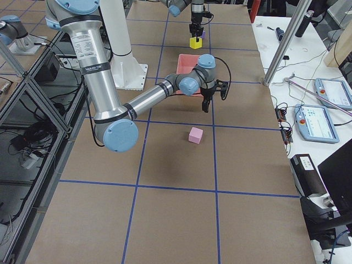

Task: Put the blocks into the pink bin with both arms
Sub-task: 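Grasp the yellow-green cube with the left gripper while the right gripper withdraws, then lower the yellow-green cube into the bin while the right gripper moves to the pink cube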

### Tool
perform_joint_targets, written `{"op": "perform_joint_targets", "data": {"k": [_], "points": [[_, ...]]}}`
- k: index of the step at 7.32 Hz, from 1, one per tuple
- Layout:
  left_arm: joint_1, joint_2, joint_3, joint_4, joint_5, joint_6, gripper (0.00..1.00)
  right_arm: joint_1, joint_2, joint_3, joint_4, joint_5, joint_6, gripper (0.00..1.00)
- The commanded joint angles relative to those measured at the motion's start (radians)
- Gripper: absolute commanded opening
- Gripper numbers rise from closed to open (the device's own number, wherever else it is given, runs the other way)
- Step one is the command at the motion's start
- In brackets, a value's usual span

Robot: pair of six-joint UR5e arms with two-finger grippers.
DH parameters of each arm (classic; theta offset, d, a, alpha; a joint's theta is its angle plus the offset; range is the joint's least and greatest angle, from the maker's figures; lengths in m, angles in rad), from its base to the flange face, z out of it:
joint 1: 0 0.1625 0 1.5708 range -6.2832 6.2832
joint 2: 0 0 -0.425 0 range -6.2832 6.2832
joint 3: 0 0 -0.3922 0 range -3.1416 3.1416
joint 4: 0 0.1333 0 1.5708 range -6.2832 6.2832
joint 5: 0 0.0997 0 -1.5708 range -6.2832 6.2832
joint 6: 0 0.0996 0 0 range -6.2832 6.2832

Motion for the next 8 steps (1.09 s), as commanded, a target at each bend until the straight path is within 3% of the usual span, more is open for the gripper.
{"op": "perform_joint_targets", "data": {"k": [1,2,3,6,8], "points": [[0.13,-0.179,0.009,0.208,0.156,-0.025,0.02,0.039,-0.077,-0.004,0.001,-0.001,-0.129,1.0],[0.201,-0.182,0.028,0.211,0.263,-0.022,0.02,0.049,-0.088,-0.009,-0.001,0.001,-0.16,1.0],[0.221,-0.204,0.07,0.208,0.302,-0.017,0.03,0.048,-0.096,-0.029,-0.001,-0.001,-0.162,1.0],[0.229,-0.254,0.192,0.205,0.316,-0.012,0.1,0.043,-0.099,-0.073,-0.001,0.004,-0.151,1.0],[0.243,-0.26,0.214,0.205,0.327,-0.012,0.19,0.042,-0.1,-0.096,-0.001,0.074,-0.127,1.0]]}}
